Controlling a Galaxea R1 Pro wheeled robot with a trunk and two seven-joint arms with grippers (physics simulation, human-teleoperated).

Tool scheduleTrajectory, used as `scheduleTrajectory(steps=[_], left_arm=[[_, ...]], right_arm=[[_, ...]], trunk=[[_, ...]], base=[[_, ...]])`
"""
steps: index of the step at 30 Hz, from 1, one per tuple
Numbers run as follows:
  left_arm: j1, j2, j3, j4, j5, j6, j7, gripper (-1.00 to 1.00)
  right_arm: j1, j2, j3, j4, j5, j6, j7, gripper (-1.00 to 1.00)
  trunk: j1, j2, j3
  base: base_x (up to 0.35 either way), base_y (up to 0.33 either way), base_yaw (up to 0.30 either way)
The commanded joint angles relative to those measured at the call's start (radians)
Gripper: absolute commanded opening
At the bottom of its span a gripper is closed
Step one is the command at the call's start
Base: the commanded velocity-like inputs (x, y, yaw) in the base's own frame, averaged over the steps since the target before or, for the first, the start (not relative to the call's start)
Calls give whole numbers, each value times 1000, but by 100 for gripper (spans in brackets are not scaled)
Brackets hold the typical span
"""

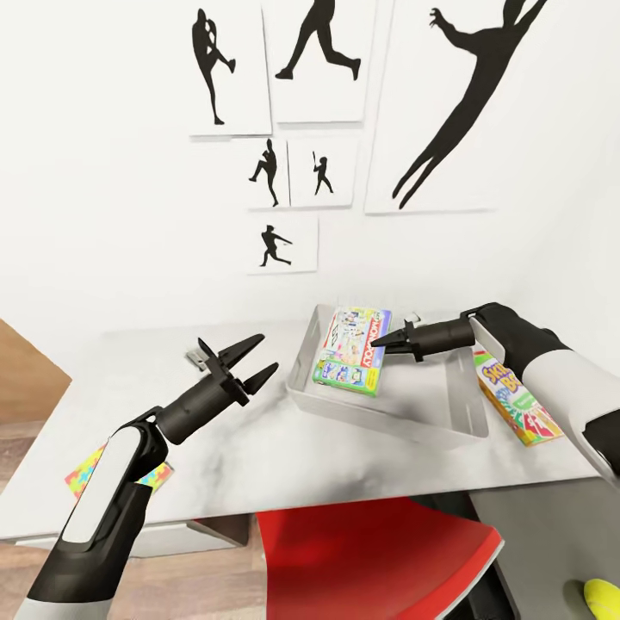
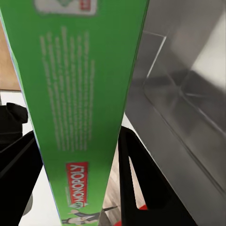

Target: Put all the toys in the child's room - the three board games (two on the bed and one on the table), the two jigsaw puzzles on the table, and the tennis ball on the table - inside the toy box on the table in the child's room.

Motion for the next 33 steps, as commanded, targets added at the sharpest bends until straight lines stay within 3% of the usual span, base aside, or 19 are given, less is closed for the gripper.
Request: scheduleTrajectory(steps=[1, 33], left_arm=[[-1, 1, -1, 0, -3, 1, -5, 100], [-5, 2, -6, 0, 0, 2, -7, 100]], right_arm=[[-1, -1, 5, 0, -3, 5, 4, -100], [-13, 5, 4, -2, -3, 5, -24, -100]], trunk=[[0, -2, -3], [0, -2, -46]], base=[[0, 0, 0], [0, 0, 0]])
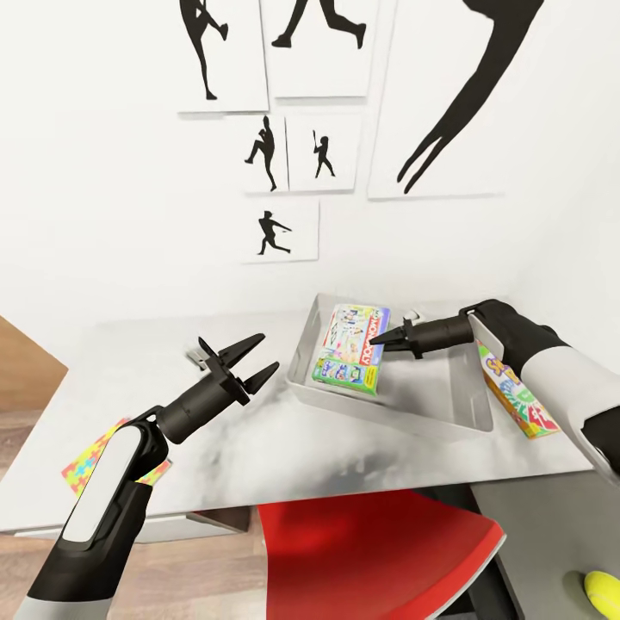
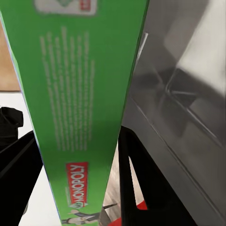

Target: Put all the toys in the child's room - the three board games (two on the bed and one on the table), the two jigsaw puzzles on the table, and the tennis ball on the table - inside the toy box on the table in the child's room.

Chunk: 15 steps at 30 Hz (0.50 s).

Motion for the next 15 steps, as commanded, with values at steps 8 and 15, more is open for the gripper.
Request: scheduleTrajectory(steps=[8, 15], left_arm=[[-3, 1, -2, 0, -4, 1, -3, 100], [-4, 2, -3, 0, -4, 1, -2, 100]], right_arm=[[-18, 7, 5, 0, -2, 4, -6, -100], [-23, 11, 5, 0, -2, 4, -12, -100]], trunk=[[1, -2, -3], [1, -2, -3]], base=[[0, 0, 0], [0, 0, 0]])
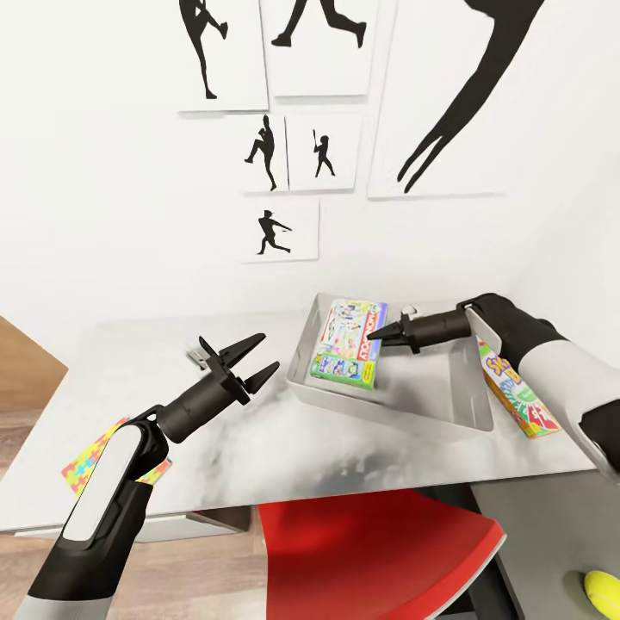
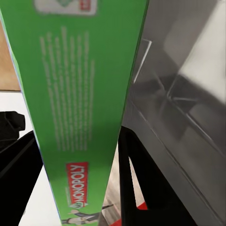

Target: Put all the toys in the child's room - the three board games (two on the bed and one on the table), the two jigsaw puzzles on the table, and the tennis ball on the table - inside the toy box on the table in the child's room.

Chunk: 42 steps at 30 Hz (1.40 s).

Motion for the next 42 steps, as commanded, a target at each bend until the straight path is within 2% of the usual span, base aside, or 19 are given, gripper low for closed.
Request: scheduleTrajectory(steps=[1, 15, 33, 42], left_arm=[[-1, 1, -1, 0, -3, 1, -5, 100], [-3, 1, -2, 0, -4, 1, -3, 100], [-3, 0, -2, 0, -11, 1, -3, 100], [-3, -1, -2, 0, -14, 1, -3, 100]], right_arm=[[-2, -1, 5, 0, -2, 4, 2, -100], [-17, 1, 5, 1, -3, 4, -24, -100], [-21, 2, 5, 1, -5, 4, -32, -100], [-21, 11, 5, 1, -5, 4, -32, -100]], trunk=[[1, -2, -2], [1, -2, -7], [1, -2, -33], [1, -2, -48]], base=[[0, 0, 0], [0, 0, 0], [0, 0, 0], [0, 0, 0]])
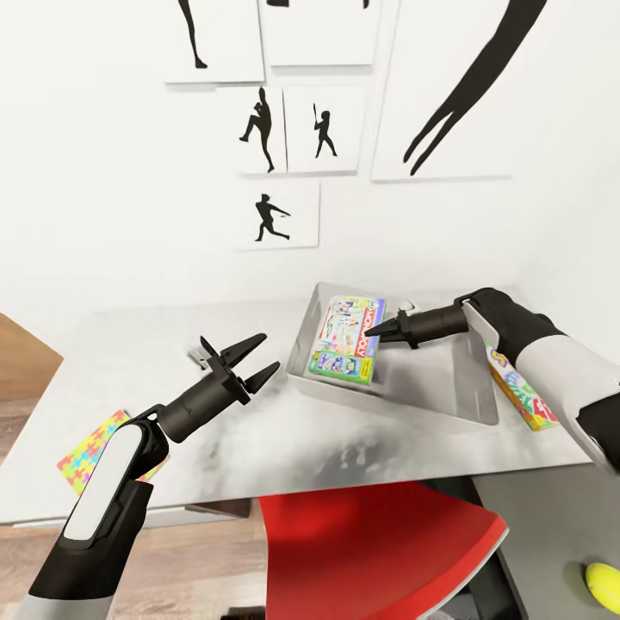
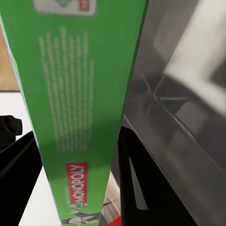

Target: Put all the toys in the child's room - the three board games (two on the bed and one on the table), the two jigsaw puzzles on the table, and the tennis ball on the table - inside the toy box on the table in the child's room.

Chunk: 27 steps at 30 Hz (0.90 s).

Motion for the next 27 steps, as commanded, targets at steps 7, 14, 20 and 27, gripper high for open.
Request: scheduleTrajectory(steps=[7, 14, 20, 27], left_arm=[[-1, 0, -1, 0, -3, 1, -5, 100], [-2, 0, -2, 0, -4, 1, -5, 100], [-2, -1, -2, 0, -4, 1, -5, 100], [-2, -1, -2, 0, -4, 1, -5, 100]], right_arm=[[-1, 2, 5, 0, -2, 4, 4, -100], [-3, 3, 5, 0, -2, 4, 4, -100], [-10, 3, 5, 0, -2, 4, 3, -100], [-17, 3, 5, 0, -2, 4, 3, -100]], trunk=[[0, -2, -13], [0, -2, -22], [0, -2, -25], [0, -2, -27]], base=[[0, 0, 0], [0, 0, 0], [0, 0, 0], [0, 0, 0]])
